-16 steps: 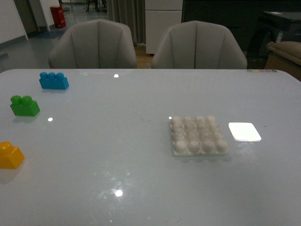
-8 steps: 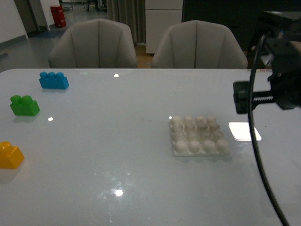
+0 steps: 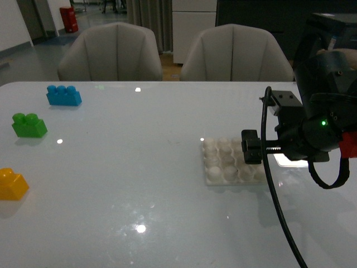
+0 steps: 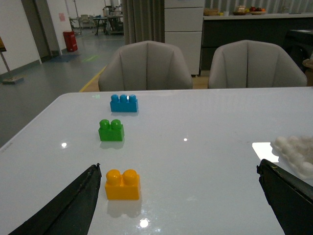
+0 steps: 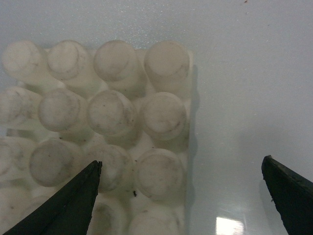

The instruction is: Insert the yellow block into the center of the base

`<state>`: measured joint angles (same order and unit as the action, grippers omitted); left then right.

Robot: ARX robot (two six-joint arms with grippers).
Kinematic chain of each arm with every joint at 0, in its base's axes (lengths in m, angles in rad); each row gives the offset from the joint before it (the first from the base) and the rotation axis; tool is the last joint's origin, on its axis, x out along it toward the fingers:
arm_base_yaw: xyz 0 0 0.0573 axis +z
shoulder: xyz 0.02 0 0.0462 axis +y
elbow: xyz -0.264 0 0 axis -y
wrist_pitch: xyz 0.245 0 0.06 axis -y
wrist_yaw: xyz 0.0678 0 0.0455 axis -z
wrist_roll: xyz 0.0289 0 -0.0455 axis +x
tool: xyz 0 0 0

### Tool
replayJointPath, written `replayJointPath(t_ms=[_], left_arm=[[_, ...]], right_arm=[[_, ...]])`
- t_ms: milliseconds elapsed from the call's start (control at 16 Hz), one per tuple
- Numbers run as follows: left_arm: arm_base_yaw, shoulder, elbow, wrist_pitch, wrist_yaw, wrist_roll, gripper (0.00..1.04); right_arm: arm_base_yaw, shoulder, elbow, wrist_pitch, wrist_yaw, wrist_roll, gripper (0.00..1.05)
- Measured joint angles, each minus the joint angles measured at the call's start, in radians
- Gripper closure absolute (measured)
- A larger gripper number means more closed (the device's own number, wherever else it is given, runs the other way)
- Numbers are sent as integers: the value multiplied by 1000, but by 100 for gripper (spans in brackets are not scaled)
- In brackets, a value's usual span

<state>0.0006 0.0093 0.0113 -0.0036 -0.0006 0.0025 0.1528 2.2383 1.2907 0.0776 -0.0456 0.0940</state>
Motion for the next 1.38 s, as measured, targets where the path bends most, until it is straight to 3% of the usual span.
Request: replayJointPath(t_ms=[1000, 1250, 1375], left_arm=[[0, 0, 0, 0, 0, 0, 7], [0, 0, 0, 0, 0, 0, 7], [0, 0, 0, 0, 0, 0, 7]], right_arm=[[46, 76, 62, -7, -19, 64, 6], [85, 97, 78, 33, -24, 65, 6], [164, 103, 90, 27, -39, 82, 6]])
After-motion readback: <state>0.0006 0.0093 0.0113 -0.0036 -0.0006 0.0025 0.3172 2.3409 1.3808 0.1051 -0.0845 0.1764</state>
